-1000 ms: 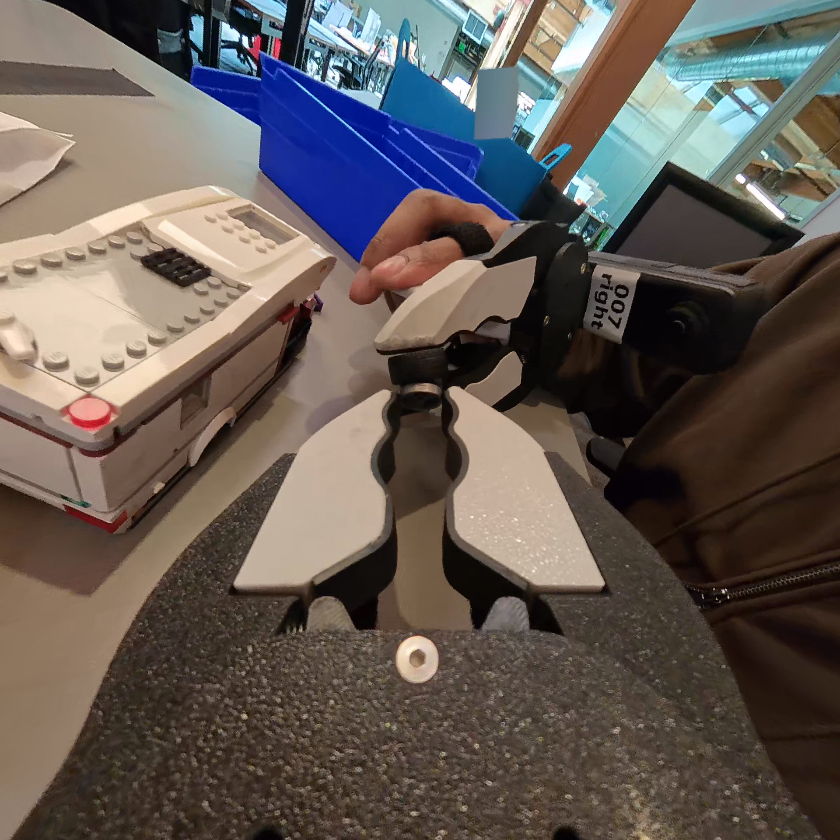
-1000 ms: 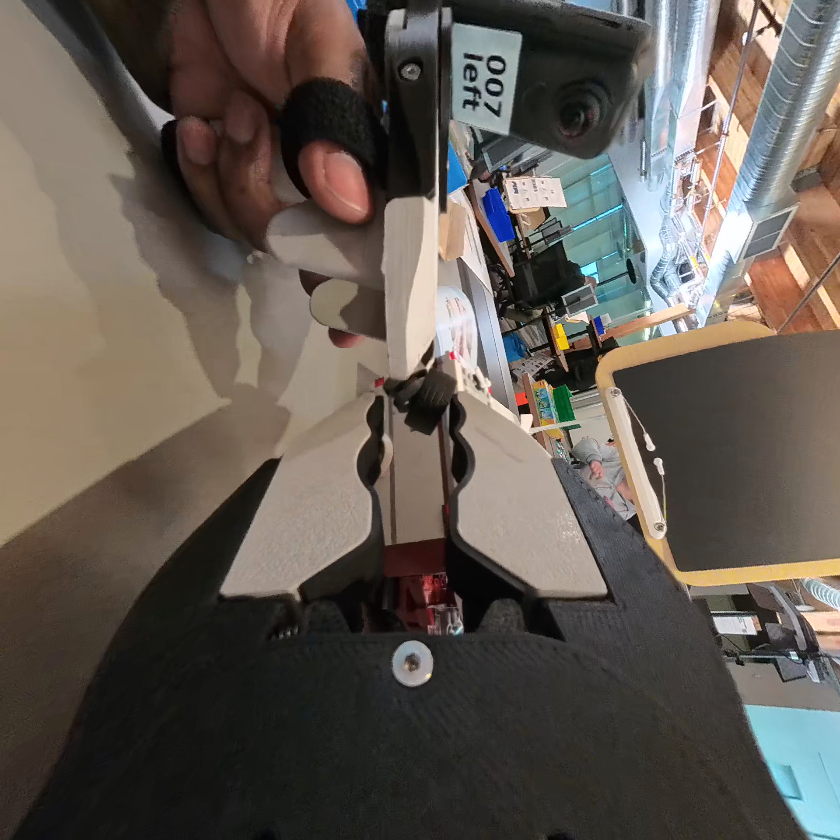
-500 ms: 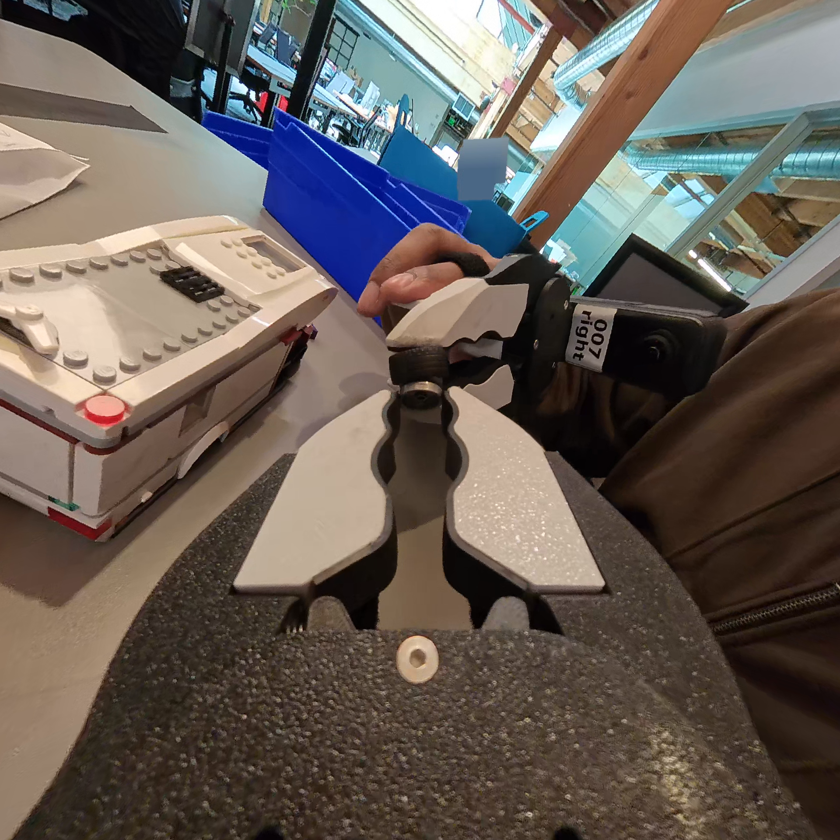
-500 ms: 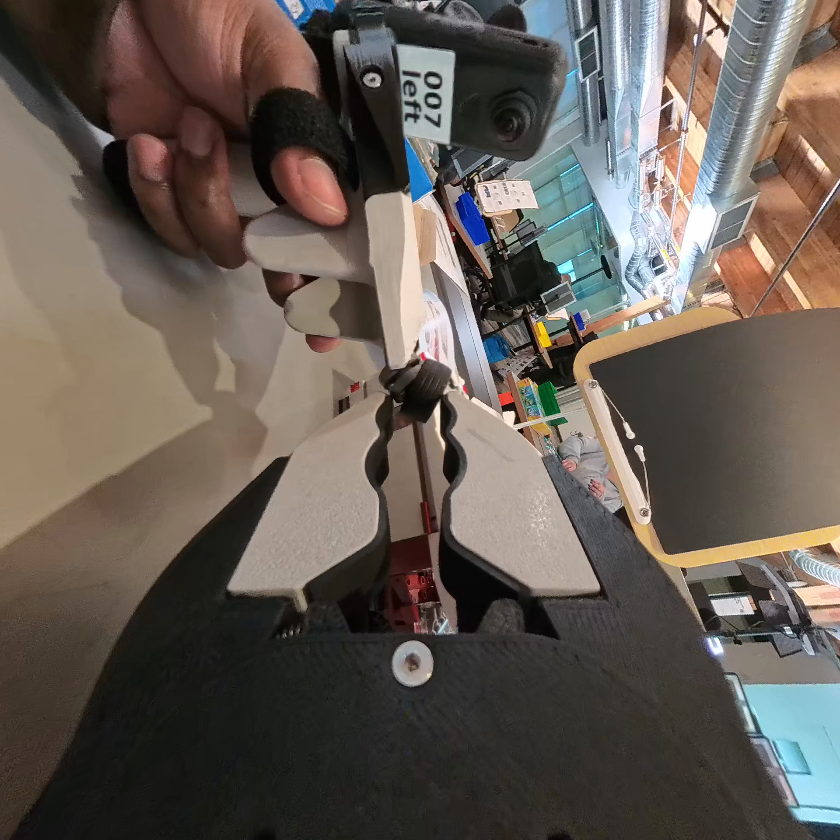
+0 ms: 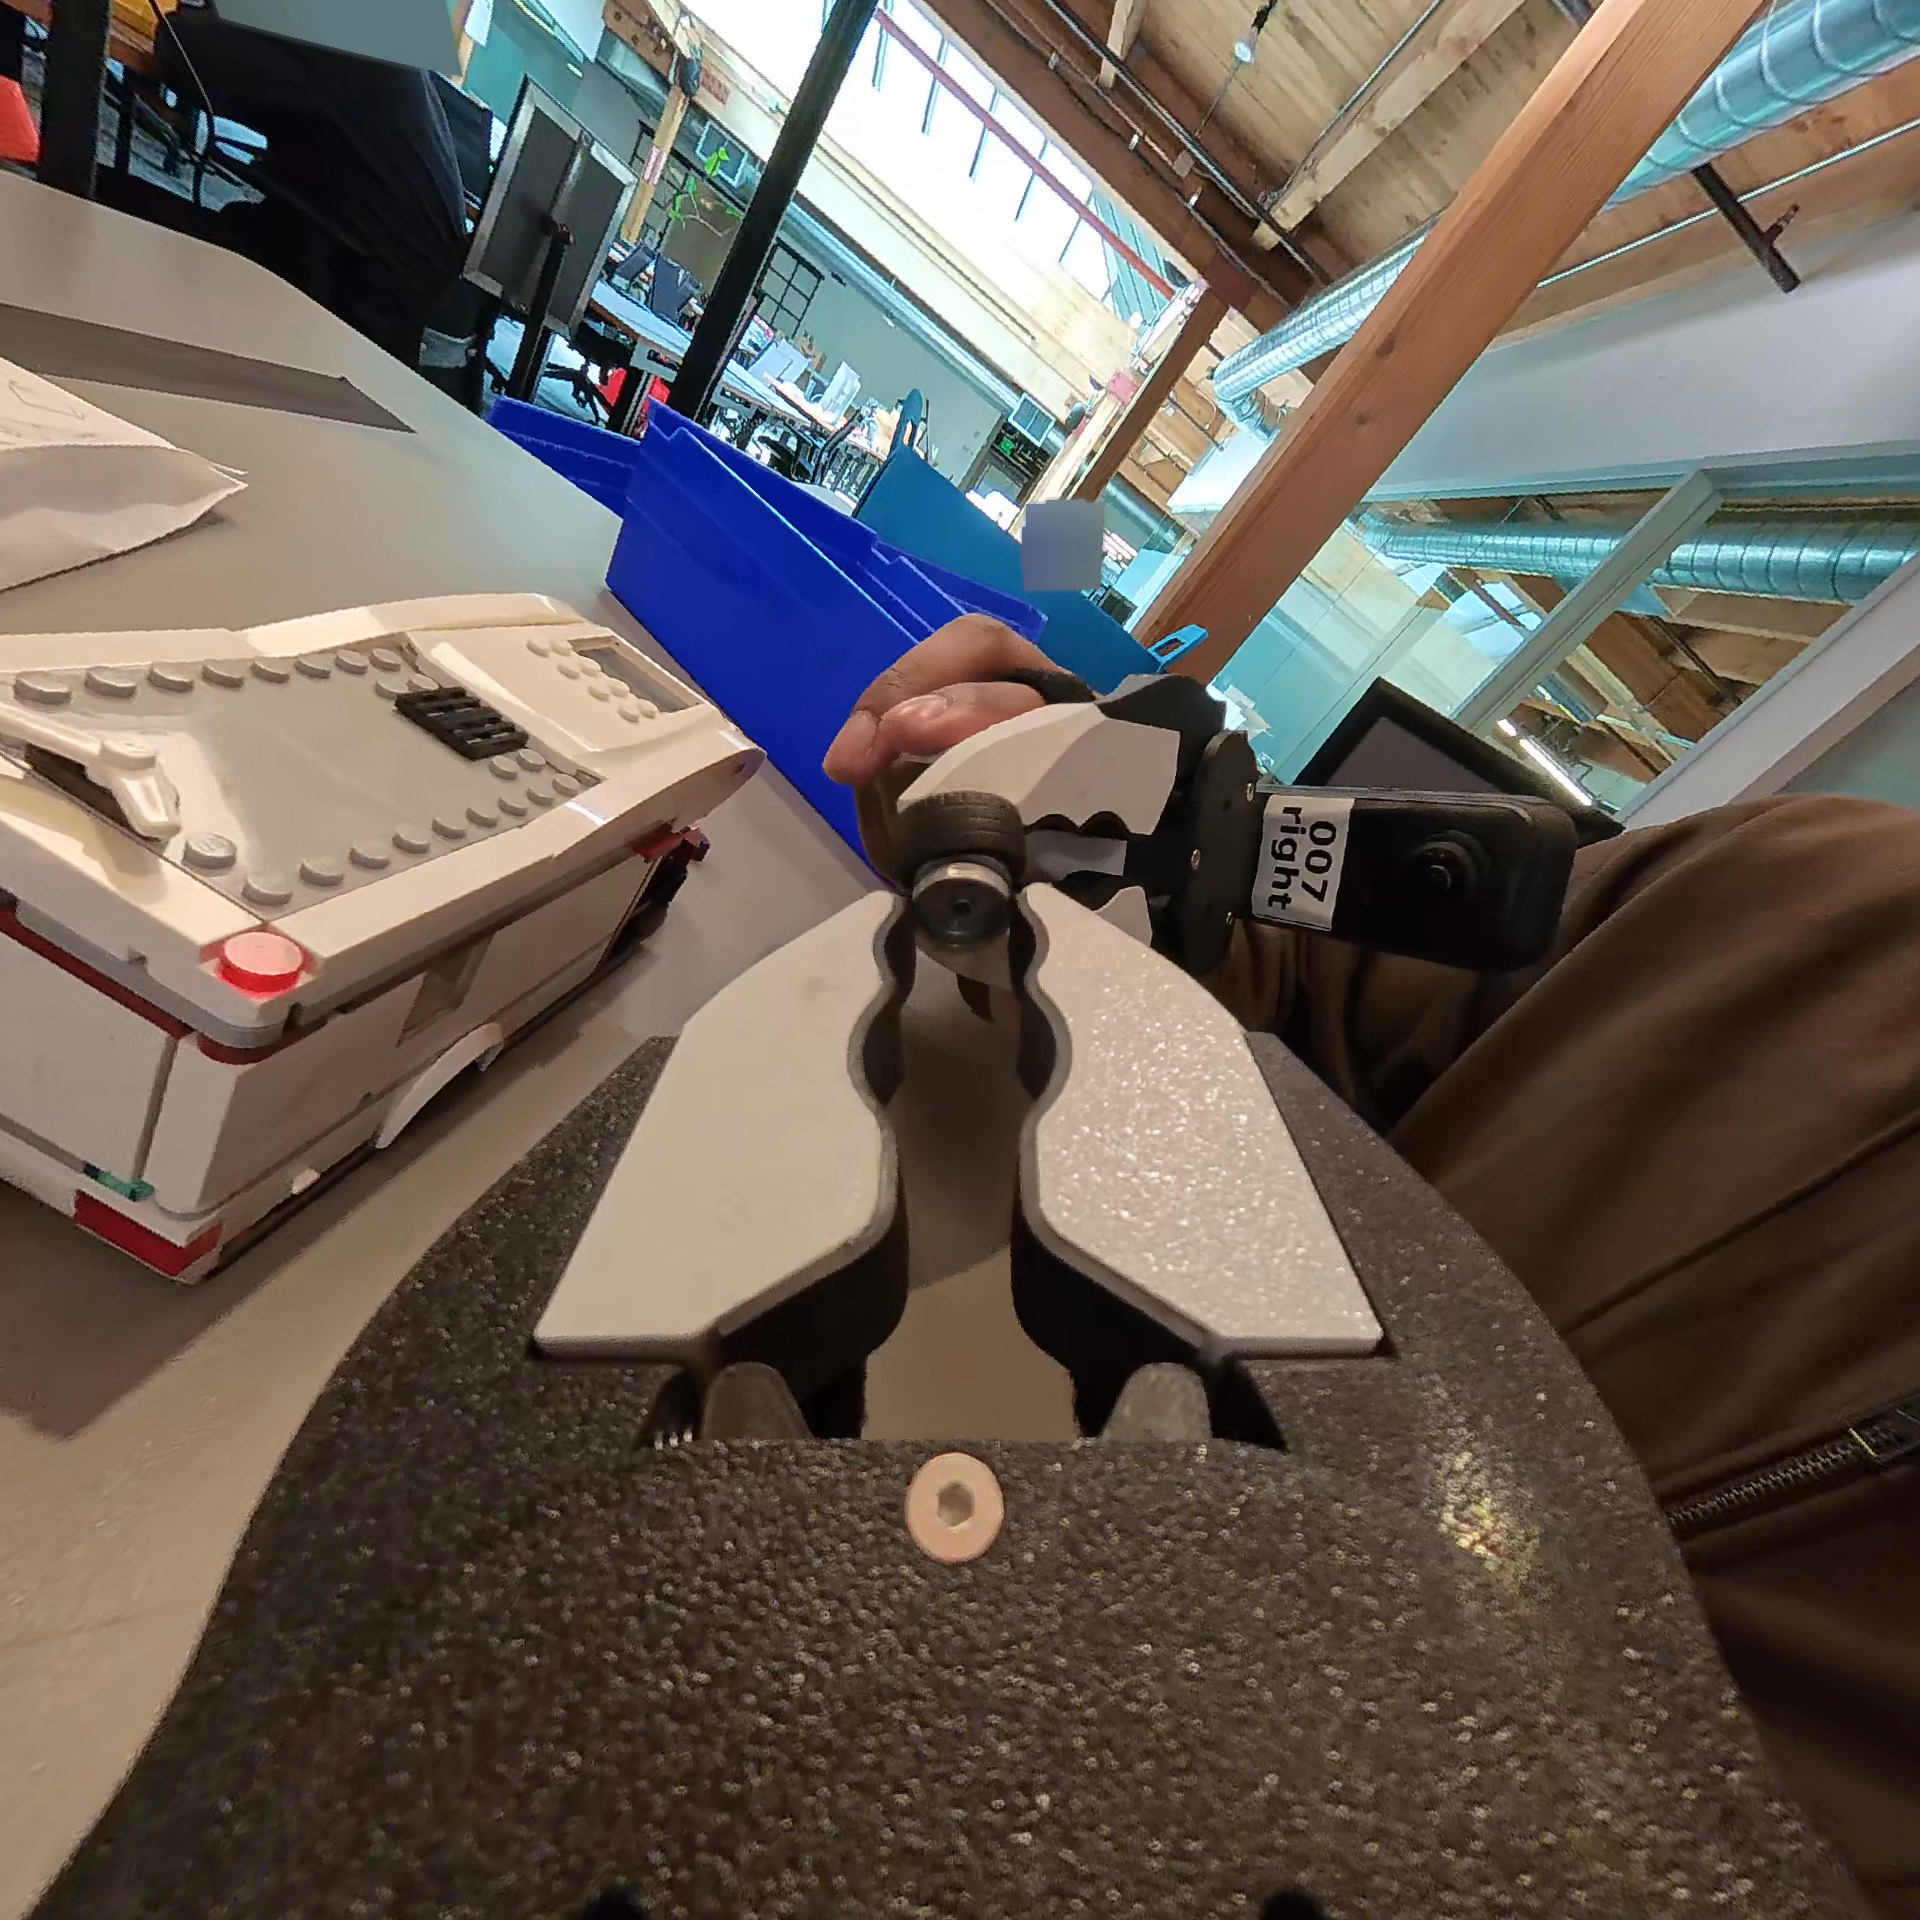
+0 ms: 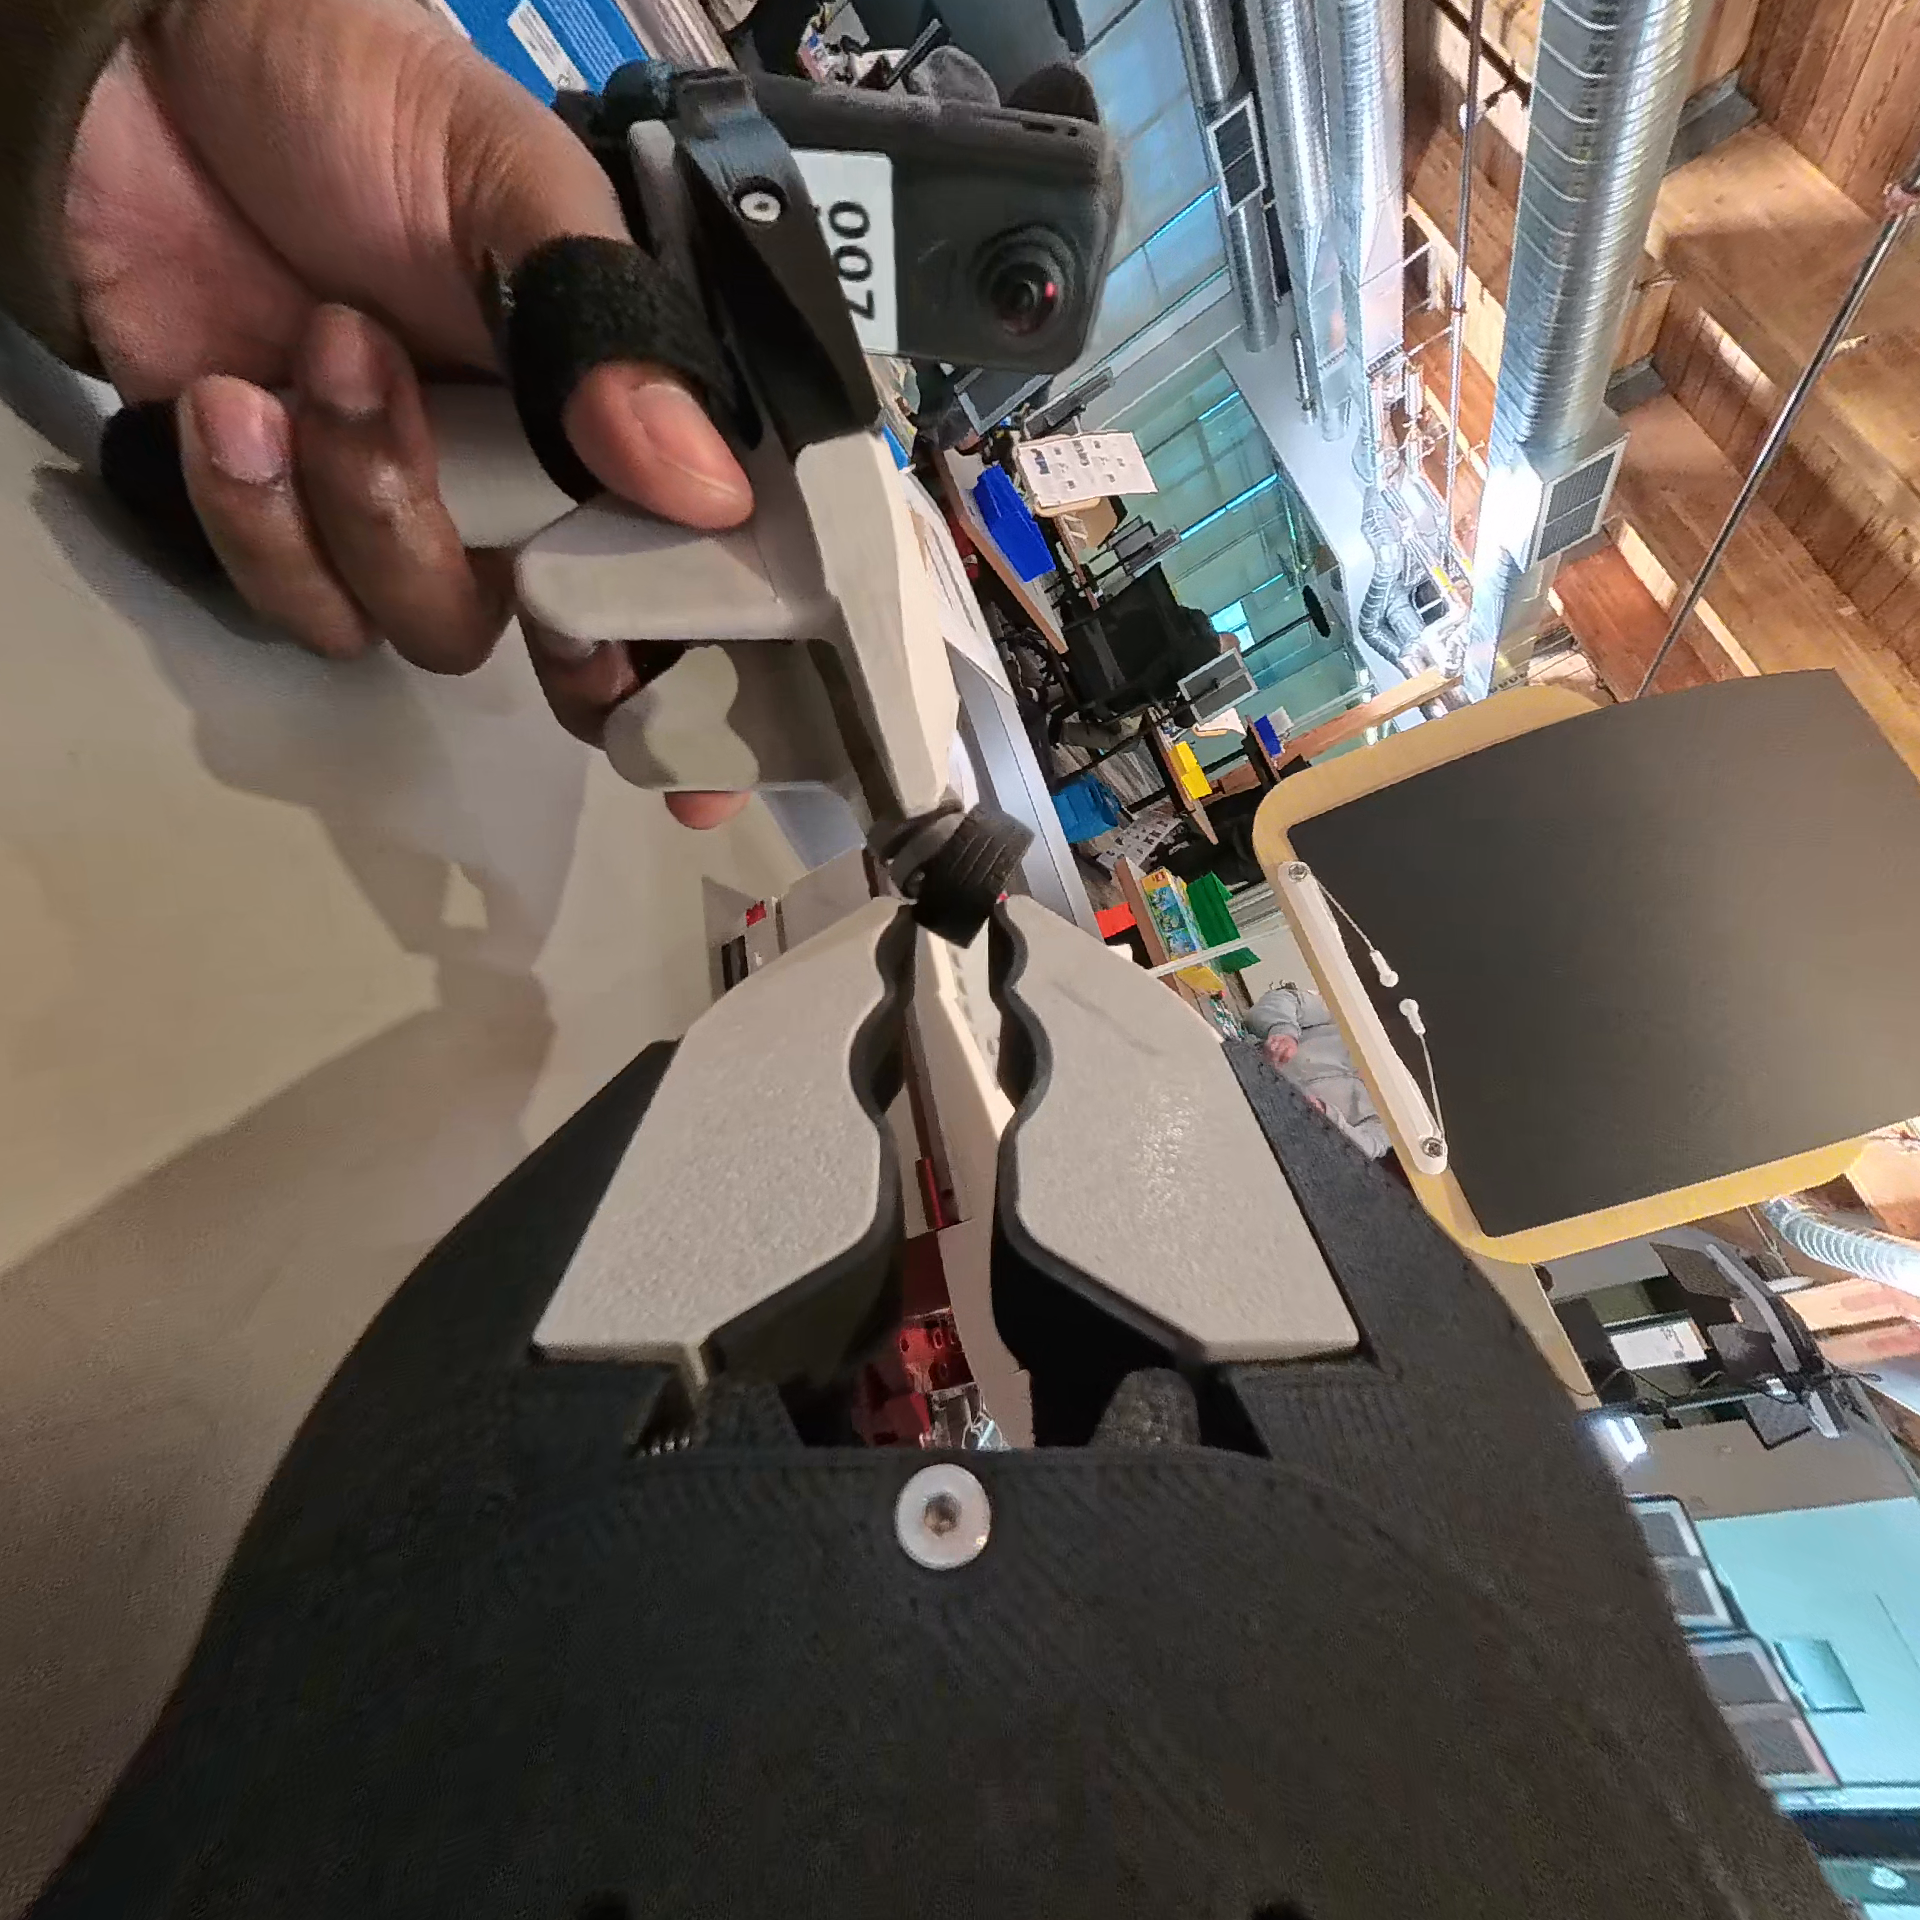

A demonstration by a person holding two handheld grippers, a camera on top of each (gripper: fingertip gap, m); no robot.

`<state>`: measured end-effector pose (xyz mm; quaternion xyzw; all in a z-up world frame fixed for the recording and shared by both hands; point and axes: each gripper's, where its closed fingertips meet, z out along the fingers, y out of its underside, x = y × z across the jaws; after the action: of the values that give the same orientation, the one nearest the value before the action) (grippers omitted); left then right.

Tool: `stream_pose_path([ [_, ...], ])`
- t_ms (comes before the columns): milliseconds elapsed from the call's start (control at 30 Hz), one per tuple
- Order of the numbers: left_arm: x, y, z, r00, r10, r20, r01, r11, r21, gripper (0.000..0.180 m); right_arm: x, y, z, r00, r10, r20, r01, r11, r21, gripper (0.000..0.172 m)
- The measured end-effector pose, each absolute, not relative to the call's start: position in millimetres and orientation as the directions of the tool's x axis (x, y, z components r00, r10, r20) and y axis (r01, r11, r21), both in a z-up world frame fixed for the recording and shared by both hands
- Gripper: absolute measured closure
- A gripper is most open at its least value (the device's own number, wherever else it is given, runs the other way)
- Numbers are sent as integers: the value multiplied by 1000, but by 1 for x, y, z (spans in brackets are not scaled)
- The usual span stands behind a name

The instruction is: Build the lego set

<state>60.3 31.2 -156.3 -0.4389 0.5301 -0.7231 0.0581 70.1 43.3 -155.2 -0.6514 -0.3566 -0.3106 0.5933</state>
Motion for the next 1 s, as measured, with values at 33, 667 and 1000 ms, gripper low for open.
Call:
stream_pose_path([
  [33,60,31,-155,-609,-547,575,-377,-438,-816,163,70,43,-154,556,91,826,831,-39,-555,159],
  [667,62,37,-149,-601,-513,613,-359,-512,-780,163,63,42,-149,525,61,849,850,1,-526,157],
  [1000,62,34,-150,-605,-476,638,-380,-531,-757,163,60,40,-145,552,51,832,832,30,-554,156],
])
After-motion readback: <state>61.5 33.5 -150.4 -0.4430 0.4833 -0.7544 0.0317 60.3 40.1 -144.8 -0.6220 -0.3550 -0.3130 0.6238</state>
